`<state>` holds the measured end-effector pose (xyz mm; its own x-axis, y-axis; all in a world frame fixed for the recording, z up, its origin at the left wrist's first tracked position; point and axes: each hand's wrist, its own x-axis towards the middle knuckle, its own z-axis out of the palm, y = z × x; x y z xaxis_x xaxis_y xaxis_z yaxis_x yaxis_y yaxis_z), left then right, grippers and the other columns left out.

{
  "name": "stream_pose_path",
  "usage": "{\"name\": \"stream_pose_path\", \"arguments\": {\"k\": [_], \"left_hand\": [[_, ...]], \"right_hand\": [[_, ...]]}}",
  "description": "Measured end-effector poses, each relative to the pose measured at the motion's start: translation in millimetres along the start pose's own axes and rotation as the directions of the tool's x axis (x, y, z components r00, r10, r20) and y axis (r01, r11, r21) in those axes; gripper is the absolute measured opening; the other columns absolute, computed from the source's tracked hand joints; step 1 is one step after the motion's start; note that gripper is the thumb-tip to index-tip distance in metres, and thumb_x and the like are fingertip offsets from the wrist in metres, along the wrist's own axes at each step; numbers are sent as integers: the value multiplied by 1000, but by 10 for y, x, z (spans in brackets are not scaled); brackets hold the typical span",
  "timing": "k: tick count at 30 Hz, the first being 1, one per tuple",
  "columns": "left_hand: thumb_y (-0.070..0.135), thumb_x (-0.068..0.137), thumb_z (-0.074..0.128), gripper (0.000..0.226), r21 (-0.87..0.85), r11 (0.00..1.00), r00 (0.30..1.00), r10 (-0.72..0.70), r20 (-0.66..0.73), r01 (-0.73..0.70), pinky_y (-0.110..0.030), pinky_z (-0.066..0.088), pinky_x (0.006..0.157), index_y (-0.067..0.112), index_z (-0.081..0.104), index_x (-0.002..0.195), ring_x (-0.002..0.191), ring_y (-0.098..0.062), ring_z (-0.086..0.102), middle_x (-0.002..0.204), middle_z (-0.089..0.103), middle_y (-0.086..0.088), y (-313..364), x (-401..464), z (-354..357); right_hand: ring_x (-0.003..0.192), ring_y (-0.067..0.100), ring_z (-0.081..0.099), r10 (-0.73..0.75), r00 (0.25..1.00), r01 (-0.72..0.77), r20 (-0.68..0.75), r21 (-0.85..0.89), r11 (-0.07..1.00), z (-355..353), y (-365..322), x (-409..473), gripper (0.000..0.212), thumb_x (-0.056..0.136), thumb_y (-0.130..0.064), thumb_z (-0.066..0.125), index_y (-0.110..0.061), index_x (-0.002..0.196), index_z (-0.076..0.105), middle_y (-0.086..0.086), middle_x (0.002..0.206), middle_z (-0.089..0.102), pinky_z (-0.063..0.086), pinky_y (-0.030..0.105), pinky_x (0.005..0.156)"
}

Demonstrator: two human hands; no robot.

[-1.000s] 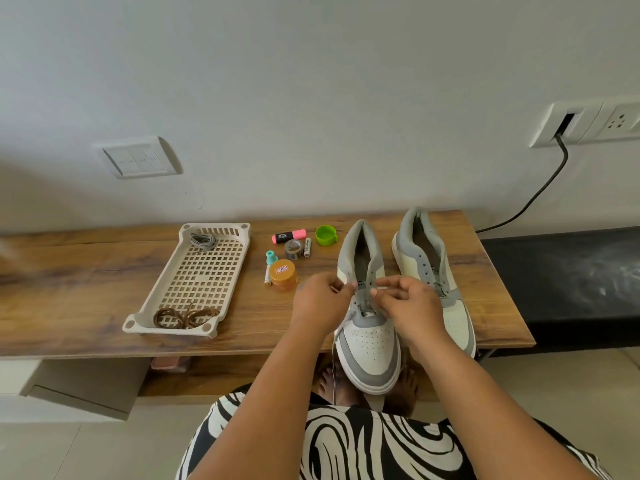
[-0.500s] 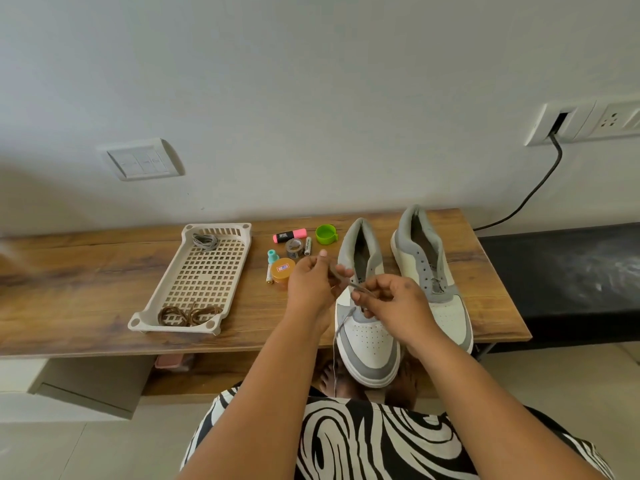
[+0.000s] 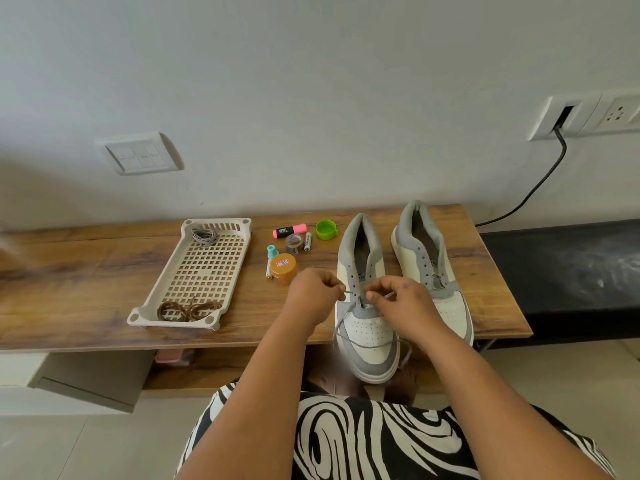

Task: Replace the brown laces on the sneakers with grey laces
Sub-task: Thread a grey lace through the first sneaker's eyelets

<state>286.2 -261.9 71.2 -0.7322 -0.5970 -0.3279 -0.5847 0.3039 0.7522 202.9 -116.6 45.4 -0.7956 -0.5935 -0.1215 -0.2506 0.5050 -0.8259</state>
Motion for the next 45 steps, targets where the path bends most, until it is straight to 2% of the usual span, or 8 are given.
{"name": "stream_pose_path", "arguments": {"k": [4,13,21,27,31,38,42,45], "left_hand": [[17,89,70,4,58,998,999,6,-49,-4,-24,50,62,15,70,86,83,-19,66,90,73,-2,-28,40,55],[18,91,66,4,210,978,997,36,-73,-20,-19,39,57,16,67,89,81,-12,58,95,70,-1,-11,75,130],[18,94,62,6,300,951,994,93,-66,-69,-28,47,76,14,66,96,98,-19,61,103,69,-4,-39,120,191],[21,91,67,5,218,972,992,107,-71,-89,-20,40,64,16,67,92,86,-14,57,98,66,-2,-33,109,275],[19,89,70,7,145,987,993,75,-88,-62,-13,33,52,19,65,84,73,-6,53,86,61,3,-78,138,287],[21,84,75,16,-68,998,998,7,-65,-11,-35,56,79,18,62,76,83,-19,71,80,73,-4,-156,194,271],[41,92,63,25,-31,997,994,63,-87,-66,-40,56,83,16,63,96,86,-18,69,82,73,-1,-149,212,276],[34,98,56,36,81,982,984,173,-29,-171,-27,49,64,28,45,131,75,-13,63,78,66,0,-90,171,281]], "right_hand": [[75,-4,53,-40,997,37,-62,-57,998,85,39,27,16,96,-21,60,-22,105,73,-10,90,64,35,5,60],[71,-7,50,-69,990,59,-120,-81,995,212,57,51,22,97,-18,58,-15,113,71,-2,99,69,35,2,58],[73,-5,53,-44,994,37,-103,-61,997,205,67,64,21,97,-19,58,-17,112,71,-6,93,66,36,2,58],[91,11,59,-51,997,45,-49,-121,992,207,59,77,26,98,-19,54,-18,119,69,1,111,67,41,16,71],[101,20,52,-30,999,34,22,-245,969,255,52,69,31,99,-22,49,-18,128,60,5,118,45,37,23,80],[83,13,45,-60,997,73,57,-257,964,215,46,118,21,99,-22,52,-16,116,63,-1,98,41,34,17,66],[64,2,43,-138,989,144,48,-191,971,194,87,136,6,95,-16,59,-19,91,63,-9,73,42,35,9,55],[69,2,44,-165,986,168,29,-191,967,215,111,140,8,96,-18,58,-21,89,60,-8,79,43,33,11,57]]}}
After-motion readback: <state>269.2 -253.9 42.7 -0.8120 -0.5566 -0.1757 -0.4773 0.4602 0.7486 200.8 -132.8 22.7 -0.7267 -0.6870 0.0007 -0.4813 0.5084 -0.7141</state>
